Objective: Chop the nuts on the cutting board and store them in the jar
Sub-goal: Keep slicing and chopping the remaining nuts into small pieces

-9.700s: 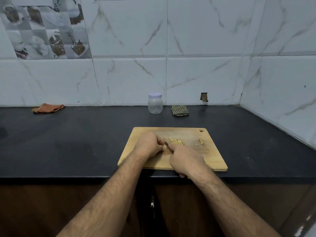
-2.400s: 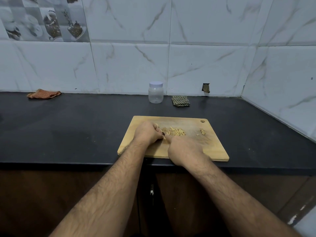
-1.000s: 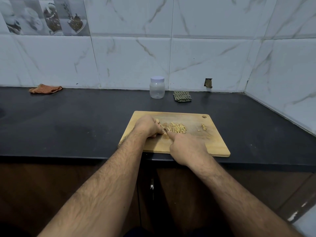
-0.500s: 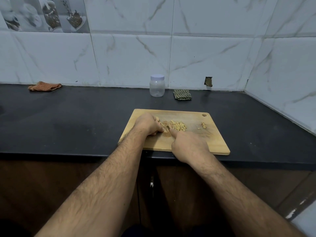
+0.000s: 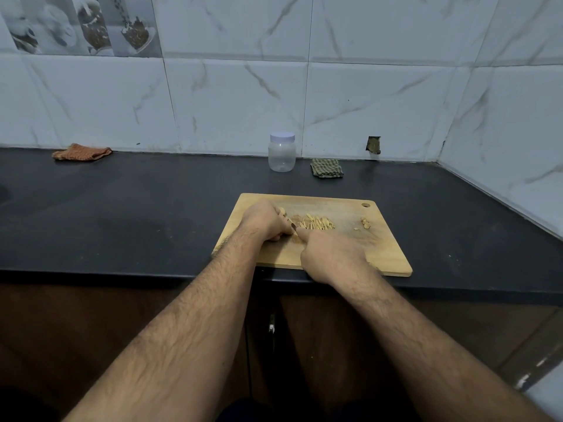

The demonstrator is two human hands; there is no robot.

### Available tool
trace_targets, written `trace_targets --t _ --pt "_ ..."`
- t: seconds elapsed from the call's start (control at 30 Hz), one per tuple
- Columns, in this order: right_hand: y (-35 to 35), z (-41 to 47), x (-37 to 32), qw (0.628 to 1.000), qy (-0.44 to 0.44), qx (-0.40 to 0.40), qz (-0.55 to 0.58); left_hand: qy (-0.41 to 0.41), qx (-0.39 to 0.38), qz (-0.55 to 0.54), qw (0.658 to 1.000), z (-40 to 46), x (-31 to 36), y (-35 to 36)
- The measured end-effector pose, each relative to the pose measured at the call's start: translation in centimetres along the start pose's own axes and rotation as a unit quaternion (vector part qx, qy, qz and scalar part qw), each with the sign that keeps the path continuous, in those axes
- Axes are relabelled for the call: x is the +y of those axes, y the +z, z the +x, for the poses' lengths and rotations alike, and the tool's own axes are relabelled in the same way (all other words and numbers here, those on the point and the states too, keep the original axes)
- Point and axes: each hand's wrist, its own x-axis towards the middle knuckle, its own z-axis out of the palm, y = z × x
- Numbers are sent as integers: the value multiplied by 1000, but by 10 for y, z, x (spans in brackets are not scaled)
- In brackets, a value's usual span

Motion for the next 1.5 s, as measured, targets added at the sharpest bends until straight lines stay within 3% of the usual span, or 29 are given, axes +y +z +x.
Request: trace_targets --t 0.4,1.5 --pt "6 -21 14 999 -17 5 -34 -12 4 -16 1000 0 2 2" --pt "9 2 9 999 -11 23 41 -14 -4 11 1000 1 3 1"
